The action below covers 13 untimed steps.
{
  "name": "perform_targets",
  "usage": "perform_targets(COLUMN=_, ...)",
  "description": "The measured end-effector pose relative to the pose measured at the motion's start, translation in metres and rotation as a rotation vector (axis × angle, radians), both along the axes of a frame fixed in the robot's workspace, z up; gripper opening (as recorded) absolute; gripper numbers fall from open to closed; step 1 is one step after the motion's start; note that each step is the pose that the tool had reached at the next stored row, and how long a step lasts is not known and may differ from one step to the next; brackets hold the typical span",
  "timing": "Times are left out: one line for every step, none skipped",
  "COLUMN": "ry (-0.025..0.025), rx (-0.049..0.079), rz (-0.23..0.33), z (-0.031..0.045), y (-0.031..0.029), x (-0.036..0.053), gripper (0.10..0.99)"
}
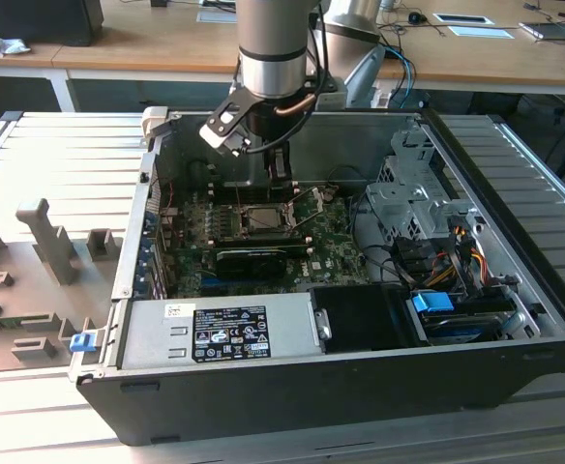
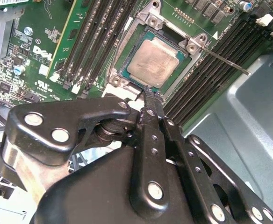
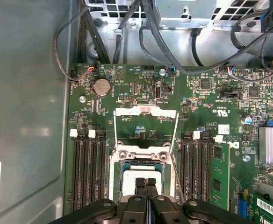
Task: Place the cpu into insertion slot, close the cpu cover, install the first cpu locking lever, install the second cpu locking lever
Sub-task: 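Close the cpu cover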
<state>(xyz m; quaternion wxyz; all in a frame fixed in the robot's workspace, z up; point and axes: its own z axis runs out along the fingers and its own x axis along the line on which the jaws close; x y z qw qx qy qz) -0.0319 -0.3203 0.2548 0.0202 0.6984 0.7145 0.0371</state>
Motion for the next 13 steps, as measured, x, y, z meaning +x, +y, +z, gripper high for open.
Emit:
perform_targets(ry=0.0, rx=0.0, rz=0.0, z=0.0007, y=0.0, x=0.0, gripper=0.106)
perform_targets(ry=-0.0001, rx=0.0, rz=0.0, z=0.0011, y=0.0, x=0.0, gripper=0.106)
perform_targets(ry=0.0, rx=0.0, rz=0.0, z=0.0015, y=0.0, x=0.0, gripper=0.106)
perform_targets(ry=-0.0001, rx=0.0, rz=0.0, z=0.0023, y=0.0, x=0.0, gripper=0.106)
perform_targets(ry=-0.0001, rx=0.0, rz=0.0, z=0.0034, y=0.0, x=0.0, gripper=0.106)
perform_targets(ry=0.0, rx=0.0, rz=0.0, z=0.0043, y=0.0, x=0.0, gripper=0.106)
perform_targets(ry=-0.0001, rx=0.0, rz=0.0, z=0.0046, y=0.0, x=0.0001, gripper=0.106)
perform_targets(ry=-0.0002, rx=0.0, rz=0.0, z=0.0047, y=0.0001, x=0.0004, gripper=0.106)
perform_targets(ry=-0.0001, rx=0.0, rz=0.0, z=0.0048, y=0.0001, x=0.001, gripper=0.106)
perform_targets(ry=0.0, rx=0.0, rz=0.0, z=0.0049, y=0.0, x=0.002, gripper=0.106)
perform_targets(ry=0.0, rx=0.0, rz=0.0, z=0.0049, y=0.0, x=0.0029, gripper=0.106)
perform_targets(ry=0.0, rx=0.0, rz=0.0, z=0.005, y=0.0, x=0.0034, gripper=0.106)
perform_targets(ry=0.0, rx=0.0, rz=0.0, z=0.0068, y=0.0, x=0.0036, gripper=0.106)
